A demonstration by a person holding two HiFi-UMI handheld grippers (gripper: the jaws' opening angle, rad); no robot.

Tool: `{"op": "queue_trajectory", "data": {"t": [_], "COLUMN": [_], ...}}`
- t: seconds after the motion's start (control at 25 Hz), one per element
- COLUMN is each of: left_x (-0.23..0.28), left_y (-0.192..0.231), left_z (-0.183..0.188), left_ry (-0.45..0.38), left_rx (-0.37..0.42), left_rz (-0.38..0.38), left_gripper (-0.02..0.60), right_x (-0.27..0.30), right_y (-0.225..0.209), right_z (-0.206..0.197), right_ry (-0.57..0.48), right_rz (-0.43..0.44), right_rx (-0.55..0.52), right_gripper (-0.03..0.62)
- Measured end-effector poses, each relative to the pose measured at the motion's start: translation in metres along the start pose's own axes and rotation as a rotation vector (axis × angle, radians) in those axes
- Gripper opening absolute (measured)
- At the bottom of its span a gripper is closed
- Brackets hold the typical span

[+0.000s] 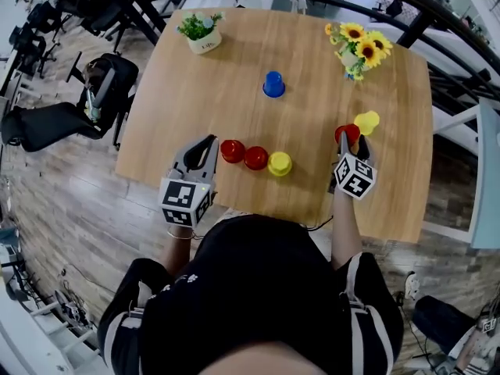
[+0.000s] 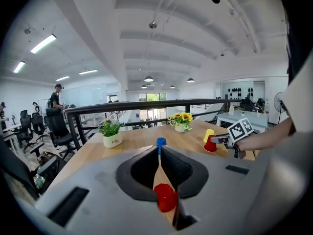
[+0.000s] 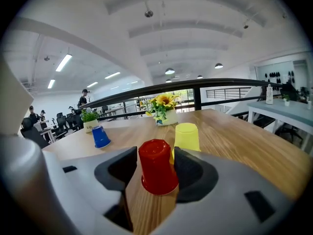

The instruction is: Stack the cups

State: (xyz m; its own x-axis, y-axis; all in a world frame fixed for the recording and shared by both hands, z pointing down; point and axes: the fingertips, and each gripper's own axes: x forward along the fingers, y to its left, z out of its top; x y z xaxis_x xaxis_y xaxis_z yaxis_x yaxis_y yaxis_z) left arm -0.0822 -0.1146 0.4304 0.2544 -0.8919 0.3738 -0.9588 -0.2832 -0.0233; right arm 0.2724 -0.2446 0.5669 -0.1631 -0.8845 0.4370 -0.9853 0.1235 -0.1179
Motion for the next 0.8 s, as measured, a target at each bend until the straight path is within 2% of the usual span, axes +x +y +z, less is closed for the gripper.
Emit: {"op": "queue_trajectory", "data": {"t": [0.08,0.36,0.56,0.8], "left_x": [-0.004,-0.017,-0.005,0.007], "left_y": [-0.001,0.001,-0.001,-0.003], "left_z": [-0.001,-0.009,-0.011,0.006], "left_ry": [0.002,-0.001,-0.01,-0.055], "left_rx": [-0.001,-0.019,-0.024,0.013], "left_rz": [0.011,0.02,-0.061,-0.171], "left_gripper": [0.021,0.02,0.021,0.02], "right_x": [0.001,-0.01,-0.034,-0.062], "right_y": [0.002,0.015,0.04,0.086], "right_z": [0.001,0.008,0.017,0.019], "right_ry": [0.001,-0.018,-0.044,-0.052], "right_rz": [0.01,0.034,0.069,0.134], "right_rx": [-0.004,-0.026,-0.03,-0.022], "right_gripper": [0.216,0.212,0.212,0.212]}}
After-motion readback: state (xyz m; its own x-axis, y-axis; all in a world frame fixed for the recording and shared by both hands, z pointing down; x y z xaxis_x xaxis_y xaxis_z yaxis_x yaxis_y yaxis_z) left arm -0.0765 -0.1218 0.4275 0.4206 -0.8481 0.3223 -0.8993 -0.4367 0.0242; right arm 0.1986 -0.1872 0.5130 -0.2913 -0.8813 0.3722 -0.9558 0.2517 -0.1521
